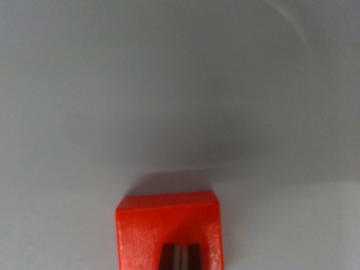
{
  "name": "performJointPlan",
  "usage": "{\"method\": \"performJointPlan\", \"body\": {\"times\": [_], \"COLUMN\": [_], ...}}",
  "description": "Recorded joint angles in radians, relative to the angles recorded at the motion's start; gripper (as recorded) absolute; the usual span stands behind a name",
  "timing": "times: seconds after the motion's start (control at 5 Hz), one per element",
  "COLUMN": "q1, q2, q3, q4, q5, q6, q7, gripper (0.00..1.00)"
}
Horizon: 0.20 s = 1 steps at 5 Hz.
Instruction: Reach red block
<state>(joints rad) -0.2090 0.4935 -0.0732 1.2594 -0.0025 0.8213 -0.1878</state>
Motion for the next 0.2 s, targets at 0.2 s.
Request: {"method": "performJointPlan", "body": {"times": [0.2], "q1": [0.0000], "q2": [0.000], "q3": [0.000], "q4": [0.000], "q5": [0.0000], "q6": [0.000], "q7": [0.000], "gripper": [0.00]}}
